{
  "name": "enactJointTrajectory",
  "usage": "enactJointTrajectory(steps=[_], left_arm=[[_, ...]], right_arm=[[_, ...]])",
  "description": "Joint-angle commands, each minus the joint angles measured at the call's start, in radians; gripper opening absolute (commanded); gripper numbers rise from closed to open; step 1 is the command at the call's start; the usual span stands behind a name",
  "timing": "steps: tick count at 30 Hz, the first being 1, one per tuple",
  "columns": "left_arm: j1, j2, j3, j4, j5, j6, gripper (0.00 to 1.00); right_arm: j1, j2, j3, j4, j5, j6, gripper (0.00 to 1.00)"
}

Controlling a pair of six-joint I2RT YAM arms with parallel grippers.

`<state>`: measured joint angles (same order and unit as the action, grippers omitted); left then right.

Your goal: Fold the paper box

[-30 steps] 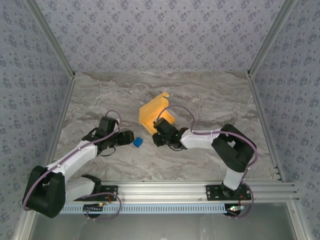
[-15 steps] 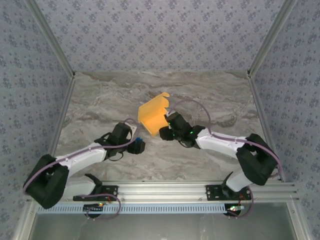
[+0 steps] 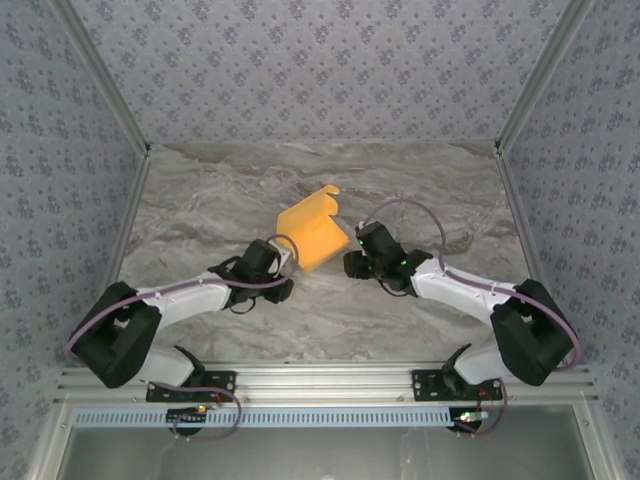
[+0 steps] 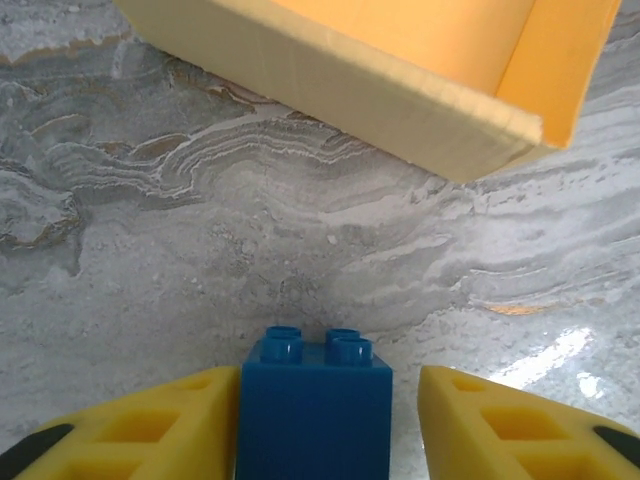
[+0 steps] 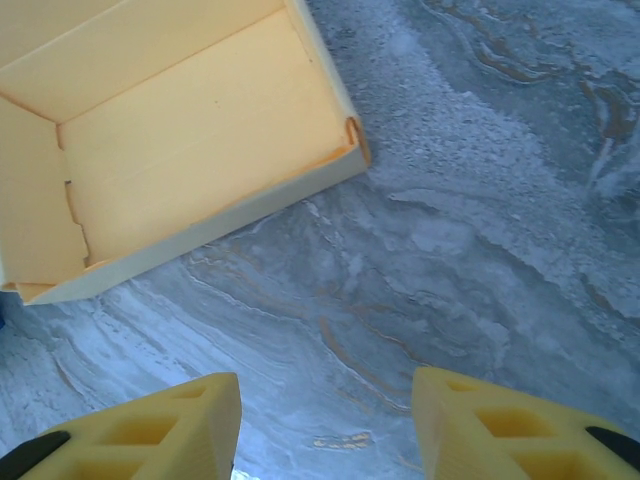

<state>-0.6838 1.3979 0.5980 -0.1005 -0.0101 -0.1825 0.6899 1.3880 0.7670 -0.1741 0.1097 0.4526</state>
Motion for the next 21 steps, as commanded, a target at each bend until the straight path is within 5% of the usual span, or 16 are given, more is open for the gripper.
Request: enactJointTrajectory(steps=[1,8,16,21], left_arm=[[-0.009,0.028,0.027,-0.003,-0.006,0.028,0.43],[-0.056,0.007,0.056,-0.049,-0.018,0.025,0.32],[-0.181,-0.116,0.159,-0.116,-0.053,0.063,0.29],[-0.181,0.017,0.337,-0.157,-0.087,0.164,0.29]], right_arm=[[-0.027,-0.056,-0.01,-0.051,0.024,-0.024,0.51],[-0.113,-0.171,-0.012,-0.125,0.041,-0.065,0.52],[-0.218,-0.264,-0.014,-0.168,0.038,-0.104,0.58],[-0.251,-0.271,-0.012,-0.183,0.047,-0.102,0.65]])
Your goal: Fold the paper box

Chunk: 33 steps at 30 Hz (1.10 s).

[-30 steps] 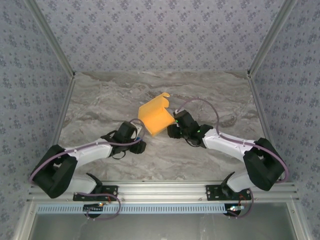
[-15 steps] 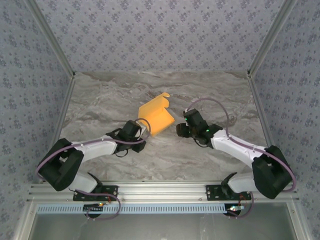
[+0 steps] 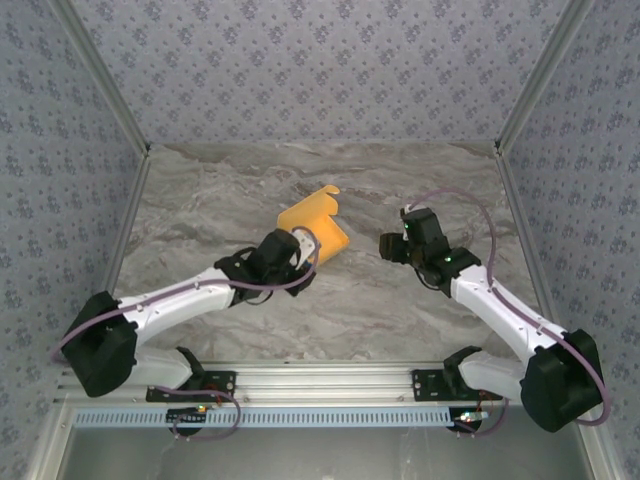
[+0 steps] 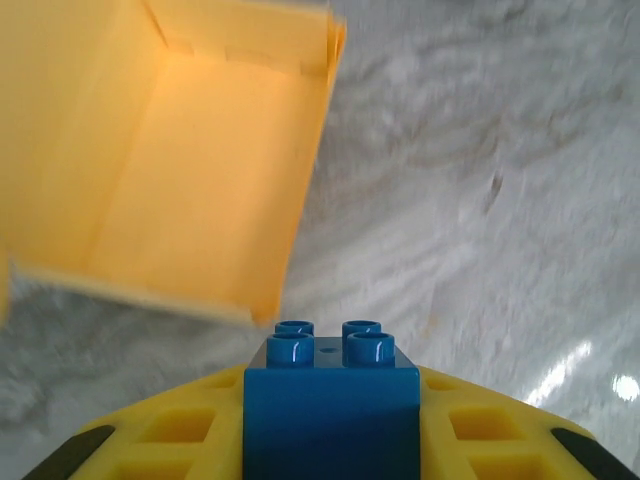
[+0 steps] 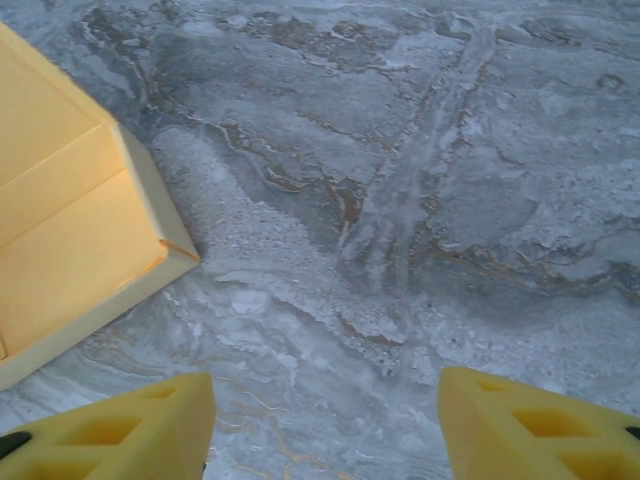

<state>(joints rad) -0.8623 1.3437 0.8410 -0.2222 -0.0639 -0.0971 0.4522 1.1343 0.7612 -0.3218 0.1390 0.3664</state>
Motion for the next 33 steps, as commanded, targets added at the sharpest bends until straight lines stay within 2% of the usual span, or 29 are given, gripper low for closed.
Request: enactJointTrajectory(steps=[1,7,13,19,28,33], left_arm=[[0.0,0.116,0.133,-0.043,-0.042,0.104,0.28],[0.017,0.358,0.343,-0.107,-0.14,0.21,0.27],[0.048,0.5,0.467,-0.162,-0.147,0.261,0.27],[0.067,0.558,0.494,-0.169,-0.136,0.267,0.31],[0.071,0.574,0.523,-0.182,-0.112,0.274,0.42],[0.07,0.574,0.526,-0.184,-0.105,0.275,0.44]], right_arm=[[-0.019,-0.023,-0.008,-0.042,0.019,-0.012,0.67],[-0.039,-0.074,-0.046,-0.05,0.016,-0.006,0.69],[-0.058,-0.093,-0.072,-0.052,0.007,-0.003,0.7],[-0.065,-0.099,-0.086,-0.045,-0.004,-0.003,0.7],[-0.067,-0.098,-0.089,-0.039,-0.016,0.003,0.71],[-0.066,-0.099,-0.088,-0.038,-0.025,0.006,0.71]])
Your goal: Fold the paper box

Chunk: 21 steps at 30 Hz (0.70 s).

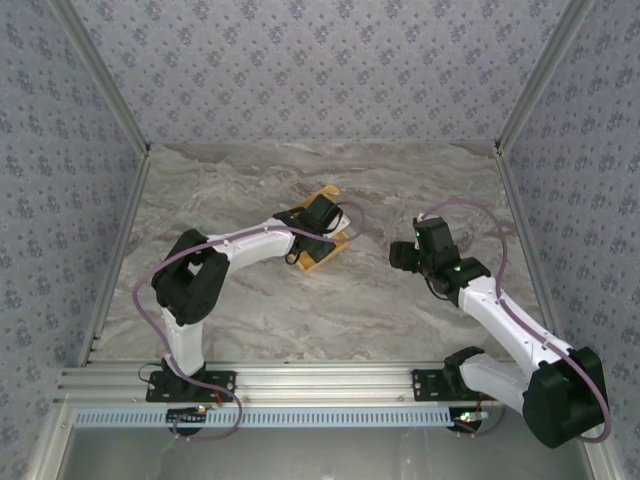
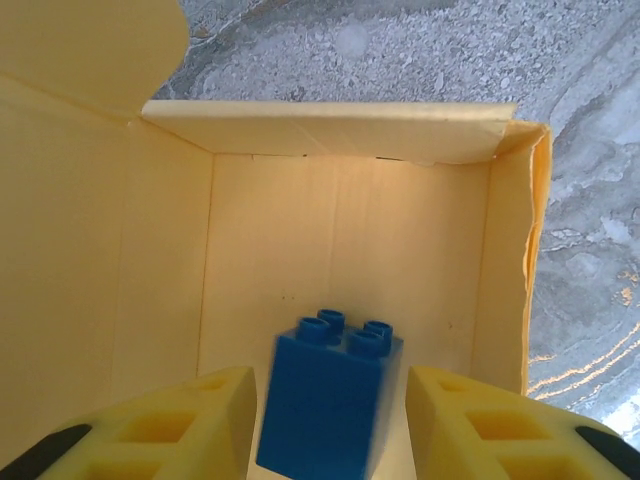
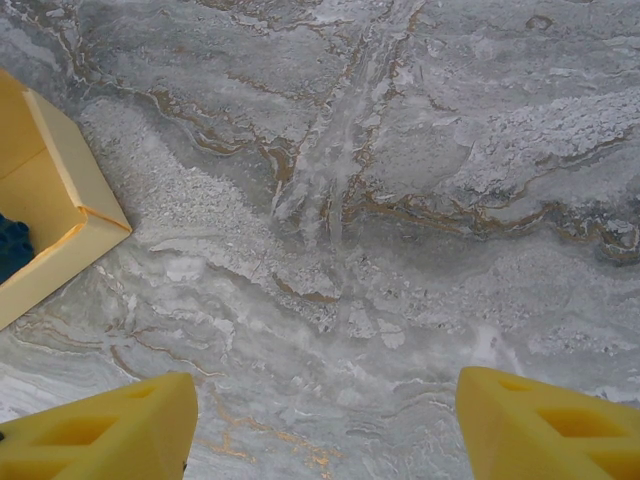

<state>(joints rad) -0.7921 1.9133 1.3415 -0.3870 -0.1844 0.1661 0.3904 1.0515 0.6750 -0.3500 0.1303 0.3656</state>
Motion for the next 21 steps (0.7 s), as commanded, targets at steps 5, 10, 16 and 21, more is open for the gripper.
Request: enactJointTrajectory(steps=[5,10,16,21], left_arm=[[0.001,-0.028,0.027,-0.028,0.036,0.003,0.44],[0.0,-0.16,-0.005,-0.013,0.169,-0.052,0.45],[0.0,-0.367,-0.093,0.025,0.368,-0.139,0.46],[0.039,-0.539,-0.177,0.038,0.381,-0.223,0.48]], right_arm=[[-0.005,-0.013,-0.011,0.006,-0.031,0.009,0.71],[-0.007,0.057,-0.006,0.093,-0.139,-0.019,0.72],[-0.025,0.262,0.115,0.179,-0.361,-0.1,0.64],[0.004,0.456,0.221,0.227,-0.431,-0.132,0.51]])
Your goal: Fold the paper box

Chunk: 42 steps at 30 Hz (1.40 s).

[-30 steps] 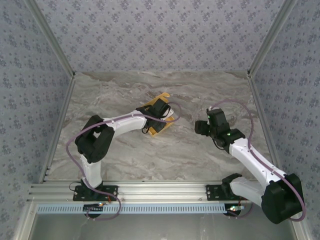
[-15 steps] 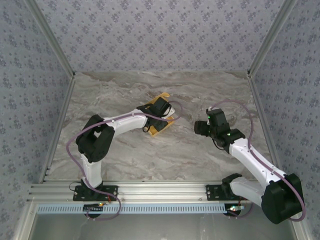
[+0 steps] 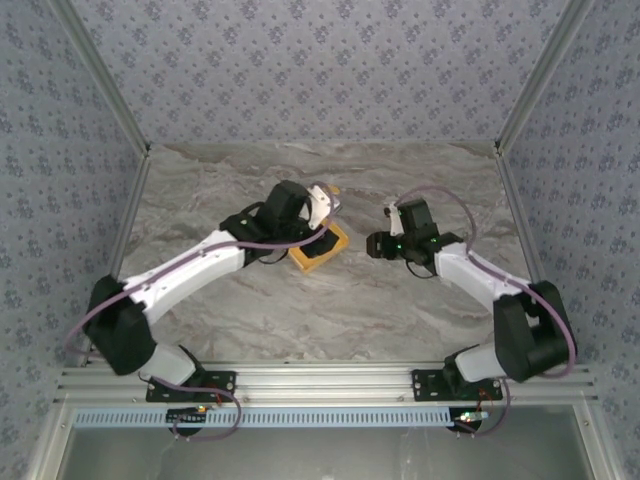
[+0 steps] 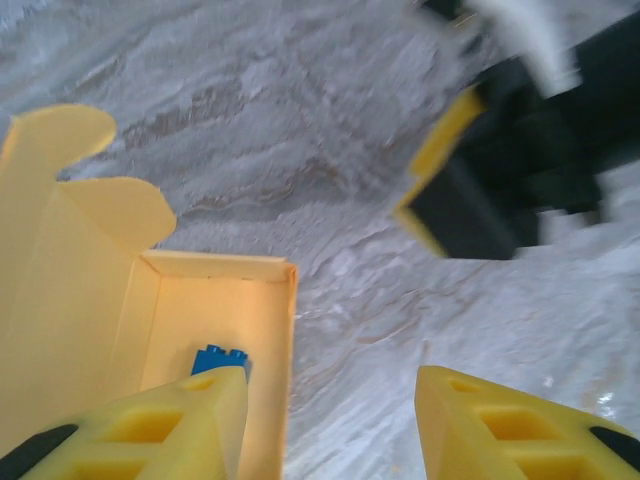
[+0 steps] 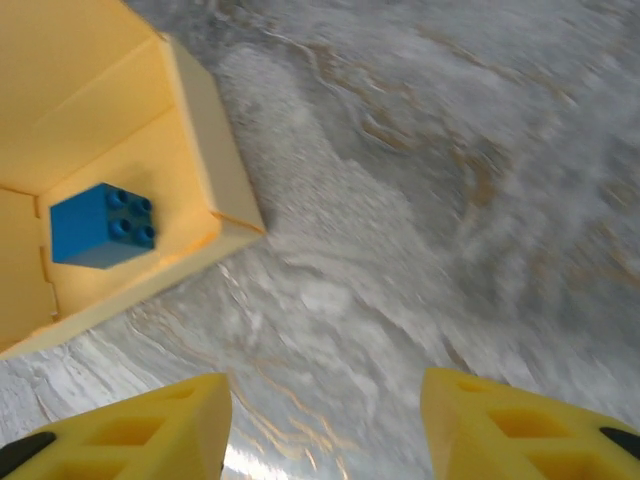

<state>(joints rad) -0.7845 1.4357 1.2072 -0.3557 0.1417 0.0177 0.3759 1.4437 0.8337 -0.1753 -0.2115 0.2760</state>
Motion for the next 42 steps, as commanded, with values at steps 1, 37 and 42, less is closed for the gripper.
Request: enactJointTrajectory(steps=[1,37,42], left_arm=[[0.05,-0.093,-0.059,0.005,0.052,-0.094,0.48],[0.273,-0.317,-0.232,0.017,0.034,-0.176,0.5],[0.274,-0.319,-0.234,0.012,0.033,-0.175,0.5]], right_arm=[[0.029,0.1,0.091,0.05,-0.088,-0.054,0.49],[0.038,0.512,0.449,-0.067,-0.181,-0.205,0.22],[0.047,0.51,0.444,-0.075,-0.149,-0.21,0.2]])
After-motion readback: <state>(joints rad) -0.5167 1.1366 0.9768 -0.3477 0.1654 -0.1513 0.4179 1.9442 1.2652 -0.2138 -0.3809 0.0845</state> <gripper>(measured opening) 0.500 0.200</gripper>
